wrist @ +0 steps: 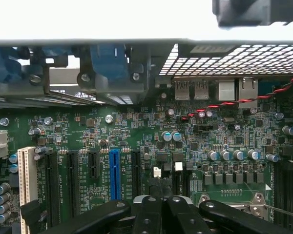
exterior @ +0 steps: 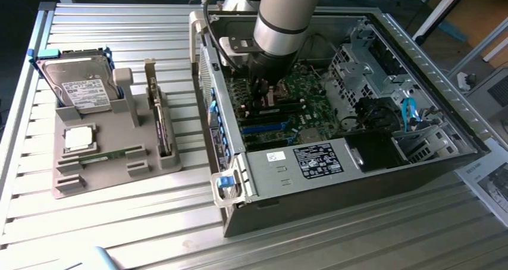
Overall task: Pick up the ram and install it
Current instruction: 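Press down the ram until it locks into place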
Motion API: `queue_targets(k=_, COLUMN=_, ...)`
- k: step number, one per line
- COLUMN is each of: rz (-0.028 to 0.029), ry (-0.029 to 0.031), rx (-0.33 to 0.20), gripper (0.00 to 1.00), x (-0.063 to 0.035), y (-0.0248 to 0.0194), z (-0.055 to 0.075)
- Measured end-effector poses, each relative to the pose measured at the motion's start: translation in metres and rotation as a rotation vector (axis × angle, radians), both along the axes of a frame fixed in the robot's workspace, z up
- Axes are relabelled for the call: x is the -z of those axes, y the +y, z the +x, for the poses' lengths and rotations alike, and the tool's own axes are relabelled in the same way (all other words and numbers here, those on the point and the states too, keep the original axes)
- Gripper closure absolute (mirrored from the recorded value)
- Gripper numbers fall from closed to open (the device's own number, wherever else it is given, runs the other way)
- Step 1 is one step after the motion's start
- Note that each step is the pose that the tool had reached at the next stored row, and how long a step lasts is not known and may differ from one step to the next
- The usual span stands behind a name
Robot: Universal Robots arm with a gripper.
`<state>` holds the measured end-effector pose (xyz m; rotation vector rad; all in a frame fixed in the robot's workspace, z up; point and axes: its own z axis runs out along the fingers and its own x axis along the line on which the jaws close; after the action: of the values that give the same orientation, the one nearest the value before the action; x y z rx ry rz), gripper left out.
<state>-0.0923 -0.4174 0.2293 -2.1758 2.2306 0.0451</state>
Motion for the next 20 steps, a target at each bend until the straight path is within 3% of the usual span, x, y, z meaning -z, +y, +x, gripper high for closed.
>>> queue_targets(k=2, rz=0.0016, ry=-0.0011, rx=0.000, gripper=0.90, x=-0.0026, y=0.0002, z=0.000)
queue_targets(k=9, rz=-0.0012, ry=-0.0001, rx=0.000, gripper=0.90, x=-0.0189, y=0.0000, z=0.000)
queue_targets(k=15, rz=-0.0070, ry=-0.0001, rx=0.000, gripper=0.90, x=-0.0369, y=0.0001, z=0.000)
queue_targets(k=20, rz=-0.0110, ry=-0.0001, rx=0.000, gripper=0.90, x=-0.0458, y=0.0001, z=0.000)
